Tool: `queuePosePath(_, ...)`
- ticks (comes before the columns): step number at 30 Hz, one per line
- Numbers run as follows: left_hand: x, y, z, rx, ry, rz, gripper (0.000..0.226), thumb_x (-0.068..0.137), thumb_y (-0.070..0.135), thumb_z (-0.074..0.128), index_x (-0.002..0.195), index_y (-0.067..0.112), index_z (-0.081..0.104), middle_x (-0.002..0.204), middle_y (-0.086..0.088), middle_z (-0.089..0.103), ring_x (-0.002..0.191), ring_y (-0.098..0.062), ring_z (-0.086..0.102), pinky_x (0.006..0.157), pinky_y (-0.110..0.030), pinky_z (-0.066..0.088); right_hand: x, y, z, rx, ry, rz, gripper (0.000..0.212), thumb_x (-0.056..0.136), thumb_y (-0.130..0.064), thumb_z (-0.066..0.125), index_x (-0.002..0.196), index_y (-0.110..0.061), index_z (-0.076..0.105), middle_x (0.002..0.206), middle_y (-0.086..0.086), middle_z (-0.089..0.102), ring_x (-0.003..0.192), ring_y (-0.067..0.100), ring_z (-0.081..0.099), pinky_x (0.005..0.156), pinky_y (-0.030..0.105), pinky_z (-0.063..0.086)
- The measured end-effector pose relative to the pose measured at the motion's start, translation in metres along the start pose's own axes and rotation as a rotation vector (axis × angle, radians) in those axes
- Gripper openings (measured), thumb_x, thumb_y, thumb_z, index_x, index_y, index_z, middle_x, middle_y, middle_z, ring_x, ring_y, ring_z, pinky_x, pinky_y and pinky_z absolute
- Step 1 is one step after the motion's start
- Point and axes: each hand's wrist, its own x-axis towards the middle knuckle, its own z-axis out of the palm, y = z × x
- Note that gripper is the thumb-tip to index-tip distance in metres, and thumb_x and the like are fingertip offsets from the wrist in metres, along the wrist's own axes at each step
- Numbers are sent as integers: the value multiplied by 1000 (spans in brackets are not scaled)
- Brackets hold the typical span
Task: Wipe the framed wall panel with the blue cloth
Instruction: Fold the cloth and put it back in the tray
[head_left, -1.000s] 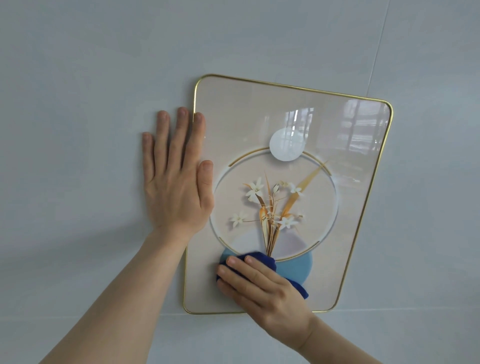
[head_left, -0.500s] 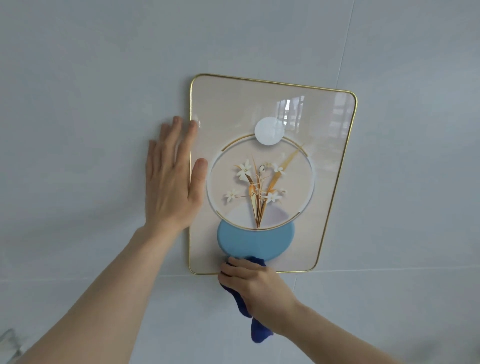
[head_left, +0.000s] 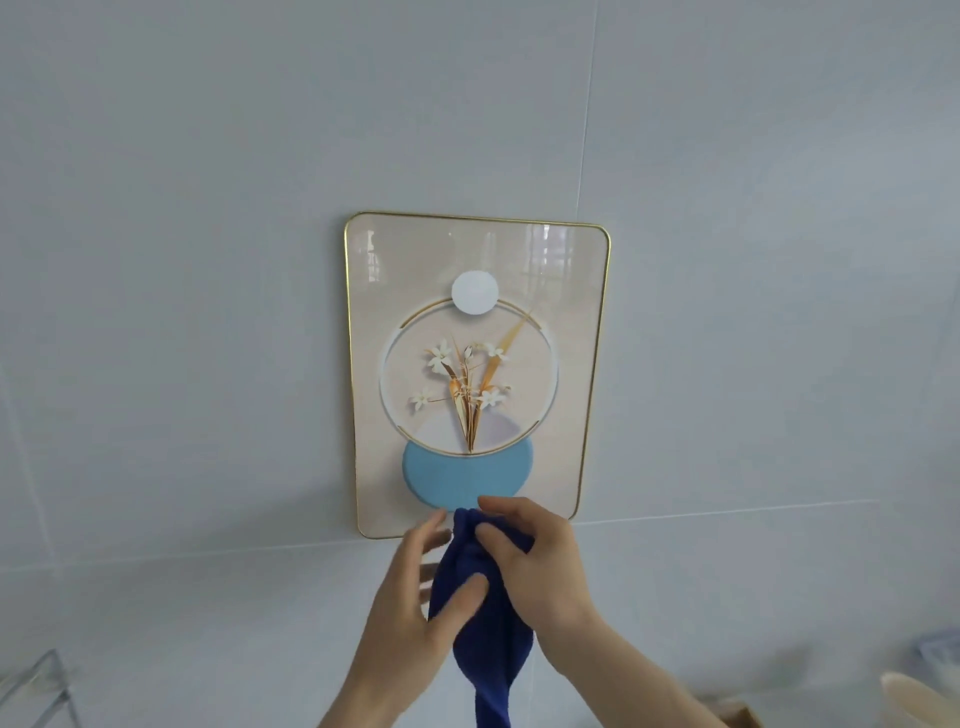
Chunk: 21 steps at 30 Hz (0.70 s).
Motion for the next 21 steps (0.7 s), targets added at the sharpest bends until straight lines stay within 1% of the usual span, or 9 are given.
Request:
queuePosePath(3, -19, 4, 21, 43, -107, 19, 82, 78, 31, 85, 139, 51, 34, 124, 44, 58, 119, 17, 56, 93, -7, 49, -7, -4, -9, 66, 40, 103, 23, 98, -12, 69, 107, -32, 75, 103, -11, 80, 100, 7, 73, 92, 29, 63)
queuePosePath(5, -23, 7, 31, 95, -61, 46, 78, 81, 20, 84, 138, 47, 37, 121, 37, 63, 113, 16, 59, 88, -4, 48, -9, -4, -17, 121, 65, 174, 18, 98, -12, 70, 101, -29, 76, 99, -5, 81, 99, 15, 75, 89, 35, 64)
queuePosePath(8, -17, 14, 36, 22, 67, -71, 70, 86, 16, 79, 136, 46, 41, 112, 11, 74, 99, -8, 71, 82, -18, 58, -14, -7, -34, 255, 23, 254, 9, 97, -12, 73, 97, -19, 78, 91, 2, 83, 92, 21, 79, 84, 36, 65)
queuePosePath(10, -14, 13, 38, 7, 108, -63, 61, 87, 18, 78, 131, 48, 49, 106, 19, 75, 102, -11, 72, 86, -29, 62, -17, -3, -48, 297, -82, 265, 8, 96, -21, 76, 102, -20, 79, 96, 1, 84, 97, 20, 79, 93, 40, 64)
queuePosePath(12, -14, 18, 43, -7, 137, -24, 43, 88, 21, 78, 120, 44, 60, 105, 26, 74, 104, -5, 70, 88, -33, 63, -19, 4, -63, 314, -254, 236, 32, 88, -33, 85, 117, -22, 76, 110, -1, 82, 108, 18, 76, 102, 42, 61)
queuePosePath(14, -13, 24, 49, -19, 165, -5, 30, 86, 24, 79, 110, 38, 67, 101, 24, 75, 99, -2, 70, 84, -31, 62, -23, 11, -77, 307, -408, 202, 60, 77, -32, 92, 132, -24, 68, 124, -1, 78, 119, 19, 73, 106, 42, 58)
queuePosePath(16, -10, 25, 56, -19, 178, -9, 26, 86, 19, 79, 105, 34, 69, 98, 20, 76, 94, -2, 71, 81, -30, 60, -25, 19, -92, 252, -450, 164, 66, 73, -17, 91, 134, -24, 67, 126, 0, 77, 119, 20, 73, 100, 37, 60)
queuePosePath(18, -8, 26, 63, -1, 177, -19, 24, 86, 20, 78, 104, 34, 69, 95, 19, 77, 92, -3, 71, 77, -27, 60, -24, 27, -108, 156, -405, 126, 57, 74, -5, 87, 126, -24, 72, 118, 1, 80, 111, 21, 75, 88, 30, 63)
queuePosePath(21, -4, 30, 73, 68, 160, -11, 19, 87, 27, 78, 100, 37, 67, 91, 25, 74, 91, 0, 69, 68, -20, 58, -22, 36, -134, 18, -364, 103, 39, 80, -2, 87, 113, -21, 76, 104, 4, 81, 97, 21, 77, 79, 27, 63)
